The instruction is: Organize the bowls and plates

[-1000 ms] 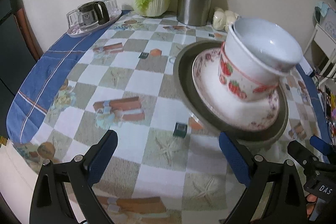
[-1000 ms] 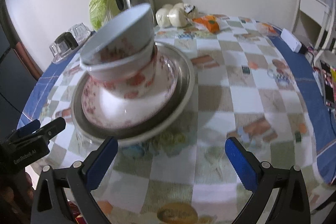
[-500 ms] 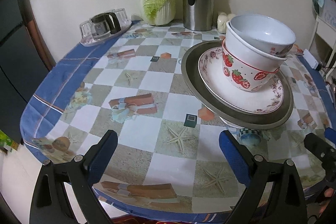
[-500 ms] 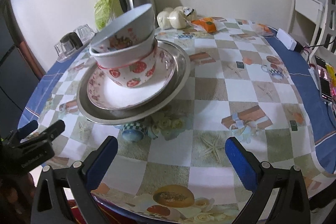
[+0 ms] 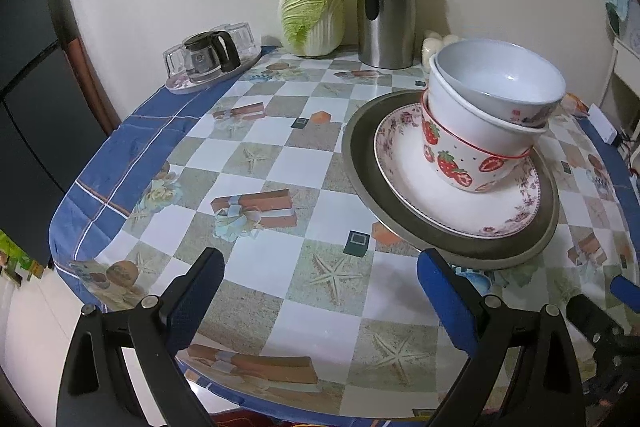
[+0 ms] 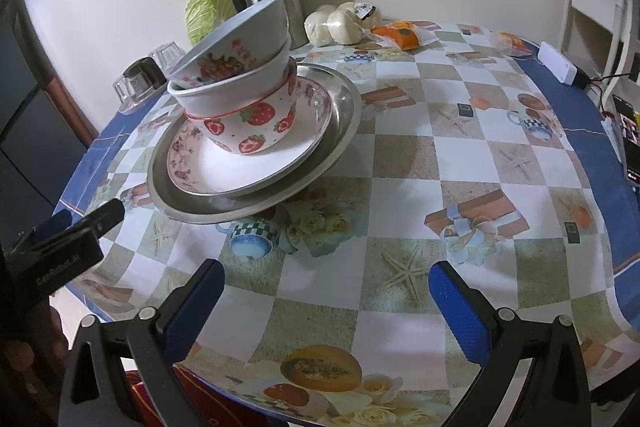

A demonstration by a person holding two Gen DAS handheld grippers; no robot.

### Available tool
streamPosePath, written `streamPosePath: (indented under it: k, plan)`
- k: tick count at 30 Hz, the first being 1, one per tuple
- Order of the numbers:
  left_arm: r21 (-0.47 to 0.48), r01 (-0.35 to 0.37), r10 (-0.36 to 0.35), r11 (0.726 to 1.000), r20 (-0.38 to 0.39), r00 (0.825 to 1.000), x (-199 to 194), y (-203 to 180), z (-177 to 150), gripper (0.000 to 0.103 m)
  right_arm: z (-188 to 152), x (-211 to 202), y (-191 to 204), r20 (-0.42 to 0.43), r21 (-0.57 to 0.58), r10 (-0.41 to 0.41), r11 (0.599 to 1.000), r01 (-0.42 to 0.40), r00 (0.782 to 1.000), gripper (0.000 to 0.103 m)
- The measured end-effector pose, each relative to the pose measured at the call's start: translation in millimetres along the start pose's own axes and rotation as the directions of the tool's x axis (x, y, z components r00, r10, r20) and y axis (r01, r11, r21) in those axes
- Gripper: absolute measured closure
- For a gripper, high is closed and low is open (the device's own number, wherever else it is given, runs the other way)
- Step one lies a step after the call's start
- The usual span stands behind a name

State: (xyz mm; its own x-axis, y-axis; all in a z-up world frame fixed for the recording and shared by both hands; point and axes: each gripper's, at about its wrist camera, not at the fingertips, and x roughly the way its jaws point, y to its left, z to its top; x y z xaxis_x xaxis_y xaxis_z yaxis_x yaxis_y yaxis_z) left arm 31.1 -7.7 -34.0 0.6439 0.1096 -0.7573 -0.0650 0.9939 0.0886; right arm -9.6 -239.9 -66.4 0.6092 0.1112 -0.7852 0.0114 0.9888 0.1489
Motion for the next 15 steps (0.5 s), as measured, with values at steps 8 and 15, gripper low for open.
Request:
streamPosePath:
  k: [8, 15]
  plan:
    - [-0.006, 0.039, -0.039, 0.999, -0.002, 0.999, -1.6, 8.1, -1.5, 0.006, 1.7, -0.8, 2.1, 0.016, 0.002, -0.037, 0.999, 0.037, 0.999, 0.0]
    - [-0.016, 0.085, -0.085, 0.996, -0.03, 0.996, 7.0, 19.6, -4.0, 0.006, 2.5, 3.1, 17.4, 0.016, -0.026, -0.076, 0.997, 0.076, 0.997, 0.0]
